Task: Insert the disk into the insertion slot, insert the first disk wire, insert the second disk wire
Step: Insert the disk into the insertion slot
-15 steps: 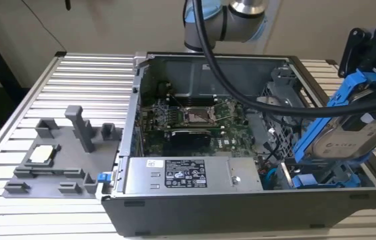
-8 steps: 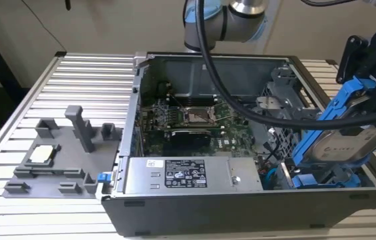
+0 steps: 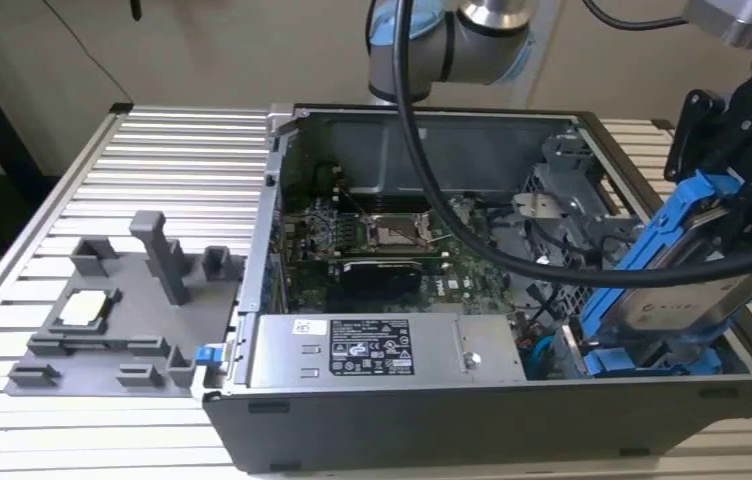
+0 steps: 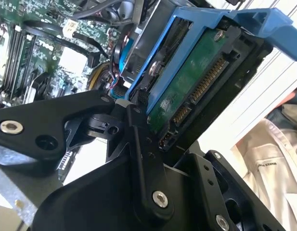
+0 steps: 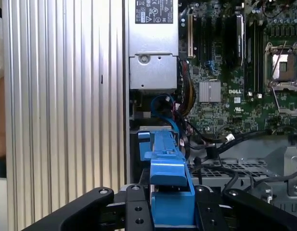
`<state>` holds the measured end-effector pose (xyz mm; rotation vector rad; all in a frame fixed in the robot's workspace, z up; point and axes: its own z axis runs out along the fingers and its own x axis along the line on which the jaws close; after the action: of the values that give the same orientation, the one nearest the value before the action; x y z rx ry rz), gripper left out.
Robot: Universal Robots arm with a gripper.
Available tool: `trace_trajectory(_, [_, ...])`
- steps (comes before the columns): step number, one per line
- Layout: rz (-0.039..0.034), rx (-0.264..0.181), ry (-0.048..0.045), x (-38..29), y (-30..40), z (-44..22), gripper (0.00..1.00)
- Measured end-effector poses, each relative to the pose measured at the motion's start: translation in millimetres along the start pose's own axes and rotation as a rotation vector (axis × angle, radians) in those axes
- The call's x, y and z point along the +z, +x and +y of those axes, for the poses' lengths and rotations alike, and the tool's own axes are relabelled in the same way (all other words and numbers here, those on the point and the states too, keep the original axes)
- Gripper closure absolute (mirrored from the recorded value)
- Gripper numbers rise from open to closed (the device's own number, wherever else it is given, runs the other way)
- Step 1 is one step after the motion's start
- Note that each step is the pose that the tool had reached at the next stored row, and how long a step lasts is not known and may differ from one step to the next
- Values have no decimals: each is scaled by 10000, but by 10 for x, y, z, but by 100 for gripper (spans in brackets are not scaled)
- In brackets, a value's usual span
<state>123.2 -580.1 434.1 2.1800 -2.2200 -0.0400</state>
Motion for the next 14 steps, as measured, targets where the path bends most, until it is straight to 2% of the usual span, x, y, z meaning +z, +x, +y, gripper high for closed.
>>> trace_trajectory(3, [1,0,0,35,0,-5,67])
trace_trajectory(14, [-1,0,0,47,0,-6,67])
